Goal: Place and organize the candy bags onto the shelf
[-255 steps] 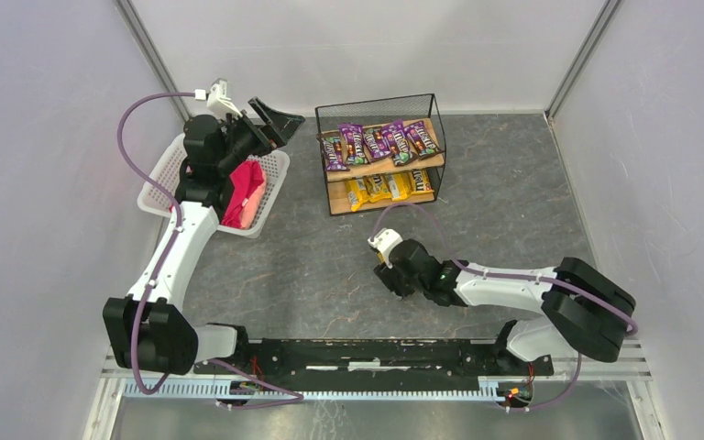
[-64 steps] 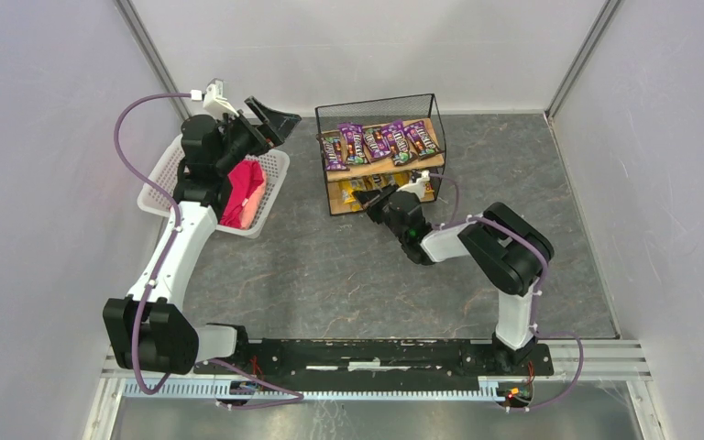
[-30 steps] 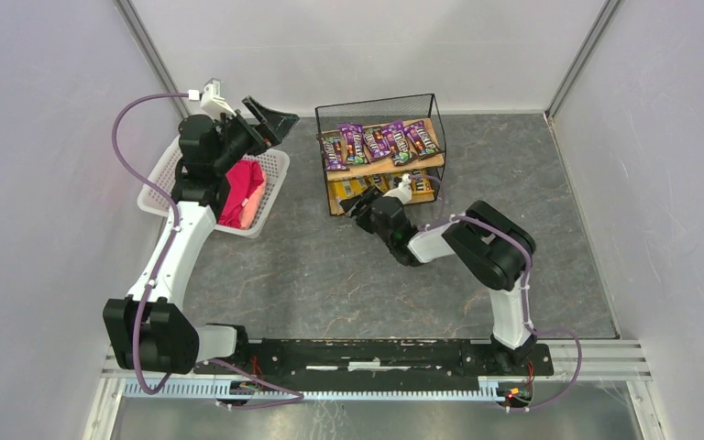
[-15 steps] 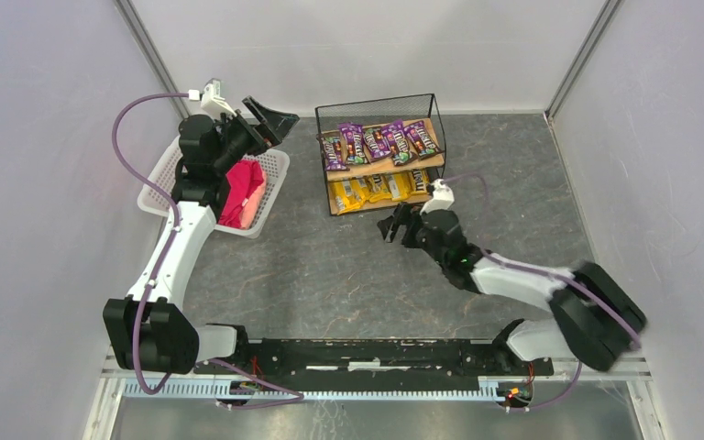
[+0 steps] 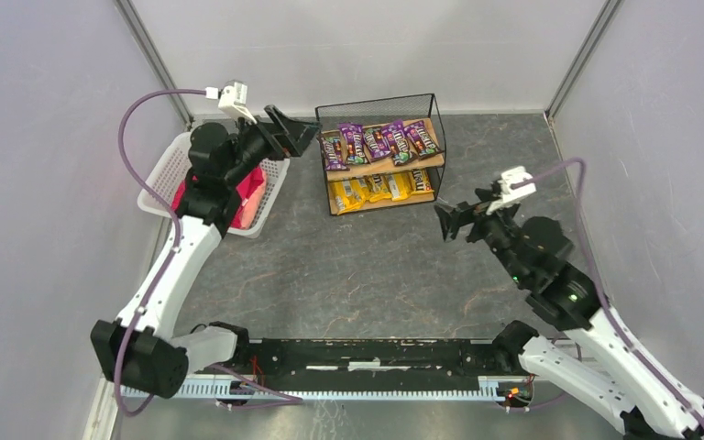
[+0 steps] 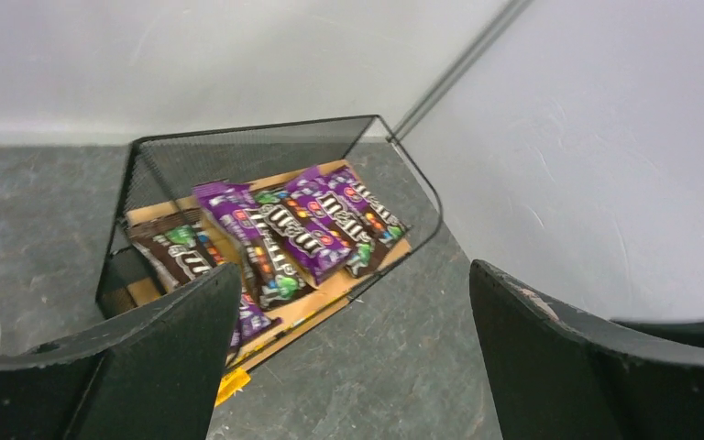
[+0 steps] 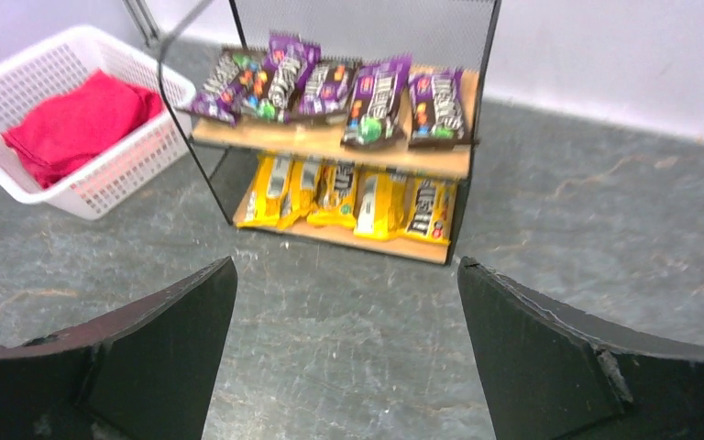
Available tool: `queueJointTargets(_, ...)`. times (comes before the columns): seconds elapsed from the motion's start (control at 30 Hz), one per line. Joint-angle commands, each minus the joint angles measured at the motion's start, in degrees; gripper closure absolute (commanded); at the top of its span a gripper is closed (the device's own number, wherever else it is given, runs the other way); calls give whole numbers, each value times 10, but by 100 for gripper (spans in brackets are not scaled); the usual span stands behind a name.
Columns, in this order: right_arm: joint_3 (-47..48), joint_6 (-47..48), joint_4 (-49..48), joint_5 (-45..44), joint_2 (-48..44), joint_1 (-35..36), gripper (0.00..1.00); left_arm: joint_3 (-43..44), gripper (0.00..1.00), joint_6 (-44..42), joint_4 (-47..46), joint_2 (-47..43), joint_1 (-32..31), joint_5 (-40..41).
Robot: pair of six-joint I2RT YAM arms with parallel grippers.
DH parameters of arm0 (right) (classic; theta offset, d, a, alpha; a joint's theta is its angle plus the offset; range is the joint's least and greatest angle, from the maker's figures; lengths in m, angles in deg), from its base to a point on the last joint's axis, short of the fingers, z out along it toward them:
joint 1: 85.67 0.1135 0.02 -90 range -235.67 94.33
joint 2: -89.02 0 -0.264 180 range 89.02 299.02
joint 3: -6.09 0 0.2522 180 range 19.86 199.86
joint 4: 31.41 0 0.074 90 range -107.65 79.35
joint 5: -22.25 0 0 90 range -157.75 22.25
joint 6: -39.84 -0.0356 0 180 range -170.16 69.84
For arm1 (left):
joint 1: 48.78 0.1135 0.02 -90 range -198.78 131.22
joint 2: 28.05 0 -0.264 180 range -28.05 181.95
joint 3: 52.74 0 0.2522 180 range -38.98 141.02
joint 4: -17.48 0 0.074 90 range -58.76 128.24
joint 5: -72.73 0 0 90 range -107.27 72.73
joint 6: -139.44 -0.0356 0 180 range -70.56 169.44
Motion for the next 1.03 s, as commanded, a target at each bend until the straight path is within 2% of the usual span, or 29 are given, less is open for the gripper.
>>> queueJointTargets(0.0, 72, 60, 88, 2, -48, -3, 2, 20, 0, -105, 9, -61, -52, 62)
queueJointTargets(0.2, 128, 84, 98, -3, -104, -2, 2, 60, 0, -103, 96, -165, -55, 64)
queueJointTargets(0.37, 123, 86, 75, -4, -139, -3, 2, 106, 0, -94, 192, -239, -55, 61)
queueJointTargets(0.63, 119, 63, 52, -4, -163, -2, 2, 165, 0, -83, 295, -268, -55, 55)
queueJointTargets(0.83, 114, 46, 43, 5, -181, -2, 2, 181, 0, -83, 320, -276, -55, 64)
queueJointTargets(0.9, 95, 55, 28, 40, -189, -2, 2, 181, 0, -80, 325, -277, -55, 66)
queueJointTargets(1.0, 103, 48, 43, 31, -183, -3, 2, 178, 0, -75, 325, -279, -55, 66)
